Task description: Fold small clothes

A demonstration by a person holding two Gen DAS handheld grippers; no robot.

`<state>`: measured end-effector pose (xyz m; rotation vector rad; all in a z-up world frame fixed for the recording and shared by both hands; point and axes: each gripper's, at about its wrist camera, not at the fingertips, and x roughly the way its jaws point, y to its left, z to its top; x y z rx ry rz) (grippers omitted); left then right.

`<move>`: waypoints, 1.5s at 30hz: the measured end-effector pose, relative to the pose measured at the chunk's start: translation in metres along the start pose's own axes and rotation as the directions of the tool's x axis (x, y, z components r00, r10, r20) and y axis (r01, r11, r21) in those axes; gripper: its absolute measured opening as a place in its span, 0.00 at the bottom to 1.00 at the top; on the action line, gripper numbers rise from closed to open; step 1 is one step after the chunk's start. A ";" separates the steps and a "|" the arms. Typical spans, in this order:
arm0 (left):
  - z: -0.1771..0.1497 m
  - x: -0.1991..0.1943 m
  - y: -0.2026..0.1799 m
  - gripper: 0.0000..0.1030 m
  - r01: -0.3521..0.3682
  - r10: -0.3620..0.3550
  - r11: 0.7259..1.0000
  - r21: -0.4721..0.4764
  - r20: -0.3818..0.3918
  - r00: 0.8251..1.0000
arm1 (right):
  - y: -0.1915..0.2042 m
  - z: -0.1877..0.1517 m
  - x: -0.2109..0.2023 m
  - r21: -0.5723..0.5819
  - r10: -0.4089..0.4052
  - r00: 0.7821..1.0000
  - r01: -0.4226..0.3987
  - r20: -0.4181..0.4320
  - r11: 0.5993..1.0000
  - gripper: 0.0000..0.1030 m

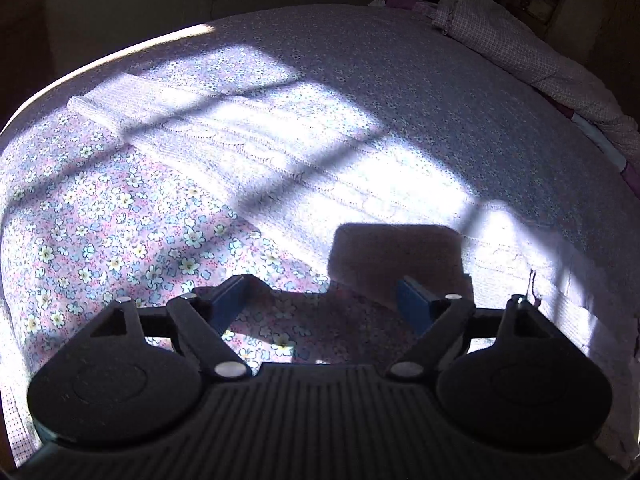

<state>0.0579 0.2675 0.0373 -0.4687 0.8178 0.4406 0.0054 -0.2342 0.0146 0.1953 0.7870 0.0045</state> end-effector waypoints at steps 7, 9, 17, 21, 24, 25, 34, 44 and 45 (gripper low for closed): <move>0.033 0.027 0.035 0.86 0.060 -0.055 0.980 -0.189 0.035 0.998 | -0.003 -0.002 0.004 0.020 -0.014 1.000 0.014 -0.010 1.000 0.45; 0.040 0.032 0.038 0.89 0.076 -0.067 0.973 -0.219 0.048 0.997 | -0.003 -0.003 0.006 0.026 -0.015 1.000 0.016 -0.014 1.000 0.45; 0.063 0.056 0.027 0.88 0.048 -0.036 0.993 -0.105 0.115 0.993 | -0.003 -0.003 0.012 0.027 -0.028 1.000 0.028 -0.009 0.999 0.45; 0.063 0.066 0.010 0.75 -0.037 0.032 0.999 0.030 0.161 0.986 | -0.004 -0.004 0.014 0.033 -0.040 0.999 0.040 -0.009 0.999 0.44; 0.053 0.069 0.008 0.61 -0.092 0.069 0.990 0.104 0.209 0.975 | -0.004 -0.006 0.016 0.045 -0.040 0.999 0.041 -0.011 0.998 0.44; 0.051 0.068 0.007 0.55 -0.103 0.076 0.988 0.117 0.218 0.973 | -0.004 -0.006 0.016 0.043 -0.042 0.999 0.043 -0.012 0.998 0.44; 0.044 0.044 -0.002 0.13 -0.067 0.015 0.979 0.193 0.260 0.965 | 0.000 -0.006 0.015 0.038 -0.049 0.999 0.049 0.004 0.998 0.45; 0.035 -0.010 -0.012 0.13 0.095 -0.138 0.985 0.145 0.323 0.936 | -0.006 -0.006 0.006 0.066 -0.040 0.999 0.037 0.036 0.997 0.45; 0.034 -0.015 -0.015 0.13 0.112 -0.154 0.983 0.143 0.327 0.933 | -0.006 -0.007 0.005 0.068 -0.038 0.999 0.036 0.038 0.997 0.45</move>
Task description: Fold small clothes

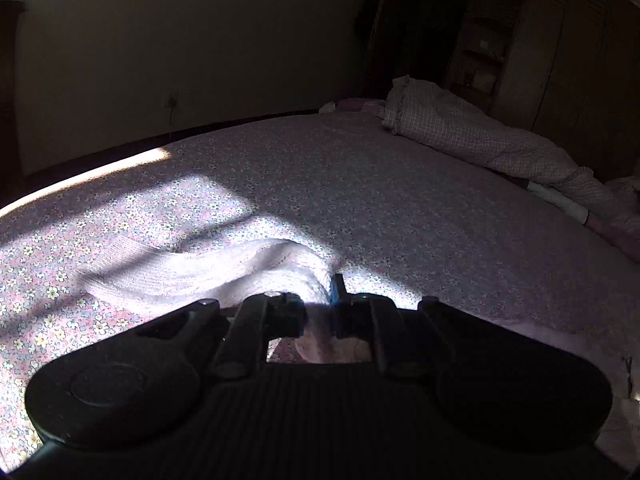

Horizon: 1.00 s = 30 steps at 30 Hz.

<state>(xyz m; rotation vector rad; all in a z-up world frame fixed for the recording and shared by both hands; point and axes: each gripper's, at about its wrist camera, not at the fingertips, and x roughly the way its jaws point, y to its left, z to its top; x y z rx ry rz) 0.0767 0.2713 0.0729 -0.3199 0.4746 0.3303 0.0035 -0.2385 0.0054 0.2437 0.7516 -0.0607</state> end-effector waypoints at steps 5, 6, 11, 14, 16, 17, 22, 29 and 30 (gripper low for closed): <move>0.010 -0.017 -0.027 0.13 0.086 -0.086 0.996 -0.003 0.027 0.996 | -0.002 -0.001 -0.003 0.018 0.012 1.000 -0.012 0.007 1.000 0.45; 0.012 -0.020 -0.032 0.13 0.101 -0.101 0.995 -0.004 0.033 0.994 | -0.003 -0.001 -0.004 0.021 0.013 1.000 -0.013 0.011 1.000 0.45; 0.021 -0.039 -0.066 0.13 0.190 -0.189 0.982 -0.002 0.064 0.980 | -0.006 -0.001 -0.007 0.038 0.022 1.000 -0.023 0.020 0.999 0.45; 0.021 -0.050 -0.092 0.13 0.233 -0.235 0.972 0.034 0.081 0.969 | -0.008 -0.003 -0.006 0.050 0.027 0.999 -0.028 0.020 0.998 0.45; 0.020 -0.055 -0.109 0.13 0.264 -0.267 0.963 0.049 0.081 0.960 | -0.009 -0.002 -0.007 0.055 0.029 0.999 -0.030 0.021 0.998 0.45; 0.018 -0.058 -0.118 0.13 0.284 -0.288 0.957 0.056 0.079 0.954 | -0.009 -0.002 -0.007 0.058 0.030 0.999 -0.032 0.022 0.998 0.45; 0.000 -0.066 -0.166 0.13 0.348 -0.356 0.930 0.120 0.045 0.934 | -0.015 -0.001 -0.009 0.074 0.036 0.999 -0.038 0.031 0.997 0.45; -0.061 -0.066 -0.218 0.13 0.397 -0.389 0.892 0.217 -0.080 0.918 | -0.021 -0.001 -0.007 0.094 0.033 0.999 -0.035 0.025 0.995 0.45; -0.072 -0.063 -0.221 0.13 0.402 -0.388 0.888 0.222 -0.106 0.916 | -0.022 -0.001 -0.007 0.095 0.033 0.999 -0.036 0.024 0.995 0.45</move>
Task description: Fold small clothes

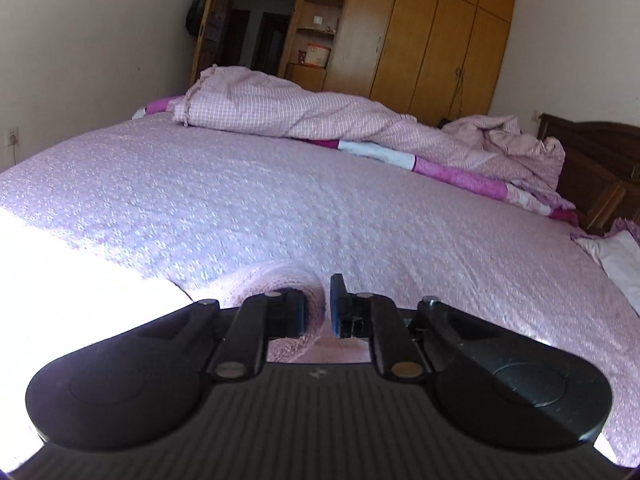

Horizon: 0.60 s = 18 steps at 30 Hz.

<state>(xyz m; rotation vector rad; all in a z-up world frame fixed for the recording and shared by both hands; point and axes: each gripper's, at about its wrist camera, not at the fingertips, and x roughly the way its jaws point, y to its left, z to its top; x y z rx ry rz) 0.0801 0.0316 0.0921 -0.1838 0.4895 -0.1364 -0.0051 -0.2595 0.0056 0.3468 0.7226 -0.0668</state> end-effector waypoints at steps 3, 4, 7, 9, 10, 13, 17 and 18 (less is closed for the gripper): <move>-0.023 0.022 -0.003 0.13 0.016 -0.016 1.000 0.004 -0.089 0.996 | -0.001 0.000 0.001 0.001 0.005 1.000 -0.005 -0.001 1.000 0.45; -0.031 0.030 -0.004 0.13 0.019 -0.018 1.000 0.006 -0.115 0.993 | -0.002 0.000 0.001 0.002 0.005 1.000 -0.005 -0.002 1.000 0.45; -0.048 0.052 -0.005 0.13 0.028 -0.026 1.000 0.008 -0.186 0.982 | -0.004 -0.001 0.004 0.009 0.006 1.000 -0.006 -0.011 1.000 0.45; -0.058 0.063 -0.005 0.13 0.036 -0.034 0.999 0.004 -0.229 0.973 | -0.005 -0.001 0.005 0.013 0.007 1.000 -0.006 -0.014 1.000 0.45; -0.064 0.068 -0.004 0.13 0.031 -0.028 1.000 0.006 -0.250 0.968 | -0.006 -0.001 0.006 0.015 0.007 1.000 -0.007 -0.015 1.000 0.45; -0.074 0.072 -0.004 0.14 0.028 -0.025 1.000 0.006 -0.278 0.960 | -0.007 0.000 0.009 0.016 0.008 1.000 -0.008 -0.018 1.000 0.45; -0.075 0.069 -0.005 0.32 0.040 -0.037 0.999 0.007 -0.296 0.955 | -0.007 -0.001 0.011 0.013 0.009 1.000 -0.009 -0.021 1.000 0.45; -0.074 0.066 -0.005 0.43 0.053 -0.049 0.999 0.004 -0.301 0.952 | -0.008 -0.001 0.011 0.012 0.009 1.000 -0.009 -0.022 1.000 0.45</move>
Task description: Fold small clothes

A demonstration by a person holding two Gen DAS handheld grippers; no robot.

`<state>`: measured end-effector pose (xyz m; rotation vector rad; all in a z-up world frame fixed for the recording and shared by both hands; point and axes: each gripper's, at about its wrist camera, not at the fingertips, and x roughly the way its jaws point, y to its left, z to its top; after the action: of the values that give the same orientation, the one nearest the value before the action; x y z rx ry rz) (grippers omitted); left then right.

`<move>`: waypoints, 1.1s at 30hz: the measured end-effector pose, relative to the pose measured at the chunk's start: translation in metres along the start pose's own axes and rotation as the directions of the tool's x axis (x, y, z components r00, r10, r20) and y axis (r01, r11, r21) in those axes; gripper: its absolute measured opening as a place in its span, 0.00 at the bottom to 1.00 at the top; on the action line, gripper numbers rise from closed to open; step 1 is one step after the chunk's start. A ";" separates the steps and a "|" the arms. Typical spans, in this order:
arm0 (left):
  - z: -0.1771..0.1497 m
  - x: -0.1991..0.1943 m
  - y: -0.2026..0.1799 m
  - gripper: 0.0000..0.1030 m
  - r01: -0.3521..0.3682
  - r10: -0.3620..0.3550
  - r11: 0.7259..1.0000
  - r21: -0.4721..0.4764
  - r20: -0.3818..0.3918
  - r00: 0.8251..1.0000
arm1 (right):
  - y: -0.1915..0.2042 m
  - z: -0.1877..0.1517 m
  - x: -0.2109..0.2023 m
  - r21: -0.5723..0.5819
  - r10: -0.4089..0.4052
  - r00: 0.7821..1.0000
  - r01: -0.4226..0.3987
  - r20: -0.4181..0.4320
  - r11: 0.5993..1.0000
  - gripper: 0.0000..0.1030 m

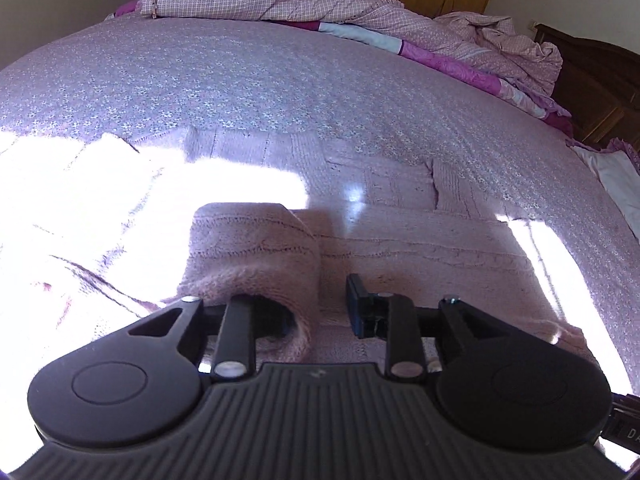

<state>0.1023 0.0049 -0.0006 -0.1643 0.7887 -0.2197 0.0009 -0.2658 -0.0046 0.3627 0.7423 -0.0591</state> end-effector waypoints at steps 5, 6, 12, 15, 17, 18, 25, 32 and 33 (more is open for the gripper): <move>-0.005 -0.019 -0.002 0.62 0.007 -0.005 0.999 0.054 -0.035 0.999 | 0.002 0.001 -0.002 -0.007 0.010 1.000 -0.010 0.003 1.000 0.45; -0.006 -0.023 -0.001 0.63 0.000 0.003 0.998 0.067 -0.043 0.999 | 0.004 0.002 -0.003 -0.011 0.014 1.000 -0.014 0.004 1.000 0.45; -0.012 -0.051 0.013 0.66 -0.057 0.064 0.993 0.100 -0.071 0.995 | 0.023 0.014 -0.010 -0.079 0.062 0.998 -0.061 0.011 0.995 0.45; -0.012 -0.063 0.029 0.66 -0.102 0.109 0.992 0.077 -0.087 0.990 | 0.040 0.022 -0.011 -0.139 0.097 0.995 -0.095 0.011 0.986 0.45; -0.011 -0.071 0.043 0.66 -0.134 0.139 0.990 0.053 -0.092 0.986 | 0.055 0.027 -0.010 -0.189 0.123 0.992 -0.119 0.008 0.975 0.45; -0.010 -0.074 0.049 0.66 -0.150 0.153 0.988 0.040 -0.090 0.984 | 0.063 0.030 -0.008 -0.219 0.139 0.990 -0.135 0.003 0.966 0.45; -0.010 -0.088 0.095 0.66 -0.265 0.258 0.963 -0.045 -0.126 0.958 | 0.133 0.044 0.011 -0.371 0.252 0.966 -0.257 -0.064 0.892 0.45; -0.012 -0.096 0.127 0.66 -0.307 0.289 0.944 -0.119 -0.150 0.946 | 0.203 0.041 0.051 -0.431 0.303 0.937 -0.350 -0.175 0.832 0.45; -0.013 -0.096 0.128 0.66 -0.309 0.290 0.943 -0.120 -0.151 0.945 | 0.212 0.041 0.059 -0.429 0.293 0.936 -0.350 -0.195 0.833 0.45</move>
<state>0.0450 0.1521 0.0268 -0.1626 0.9495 0.1173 0.1093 -0.0773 0.0472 0.0321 0.7809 0.4591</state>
